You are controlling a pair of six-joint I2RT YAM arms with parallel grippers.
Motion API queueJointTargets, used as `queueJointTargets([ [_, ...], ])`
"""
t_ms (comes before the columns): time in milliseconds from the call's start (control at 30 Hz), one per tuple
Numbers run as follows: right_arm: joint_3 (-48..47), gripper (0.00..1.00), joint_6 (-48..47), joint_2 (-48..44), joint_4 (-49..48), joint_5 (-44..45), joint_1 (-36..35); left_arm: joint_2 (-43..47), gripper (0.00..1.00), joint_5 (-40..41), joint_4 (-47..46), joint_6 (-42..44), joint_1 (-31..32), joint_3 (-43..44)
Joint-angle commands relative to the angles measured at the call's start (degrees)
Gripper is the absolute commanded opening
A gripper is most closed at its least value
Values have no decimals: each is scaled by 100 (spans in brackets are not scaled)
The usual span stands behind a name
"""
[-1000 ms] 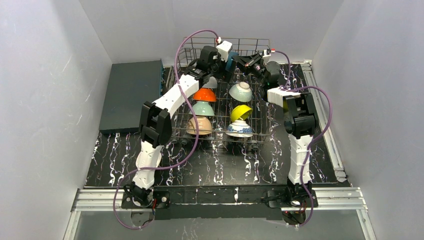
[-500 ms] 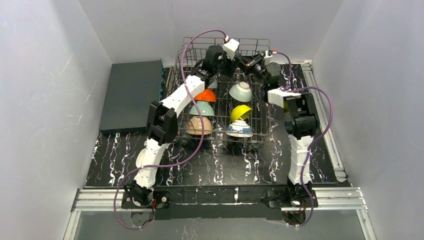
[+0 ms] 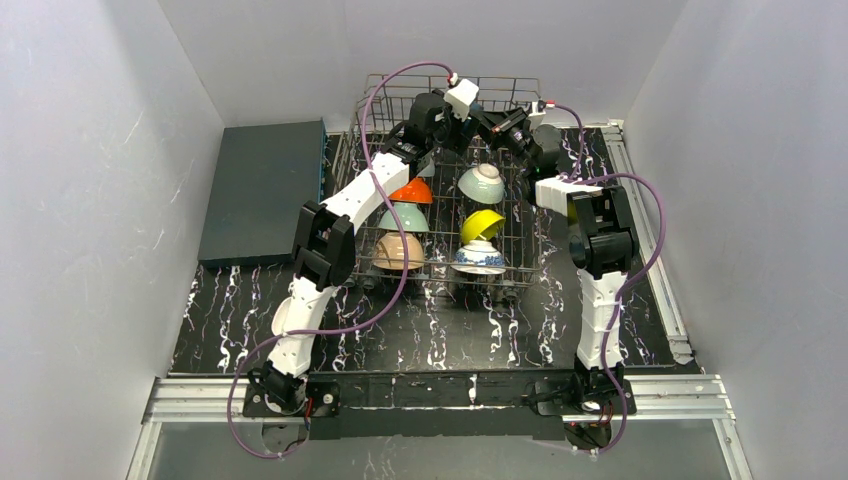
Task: Load the bowls into the dish rack
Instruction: Turn the bowl upside down on the dish rack.
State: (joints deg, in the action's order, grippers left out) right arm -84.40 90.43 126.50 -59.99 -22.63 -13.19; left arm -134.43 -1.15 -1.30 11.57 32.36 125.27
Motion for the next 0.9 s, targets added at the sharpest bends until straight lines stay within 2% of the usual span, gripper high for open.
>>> queueJointTargets([
  [0, -45, 9, 28, 279, -811, -230, 35, 184, 0, 201, -257, 254, -215, -13],
  [100, -167, 12, -146, 332, -637, -228, 47, 162, 0, 280, -256, 392, -221, -2],
  [300, -275, 36, -176, 444, -474, -267, 81, 168, 0, 141, -329, 821, -239, -120],
  [600, -323, 57, -1351, 14, 1409, 29, 136, -134, 0, 191, -920, 1375, -234, -197],
  [867, -23, 61, -2228, -607, 2159, 326, 288, -285, 0, 115, -1348, 1758, -238, -333],
])
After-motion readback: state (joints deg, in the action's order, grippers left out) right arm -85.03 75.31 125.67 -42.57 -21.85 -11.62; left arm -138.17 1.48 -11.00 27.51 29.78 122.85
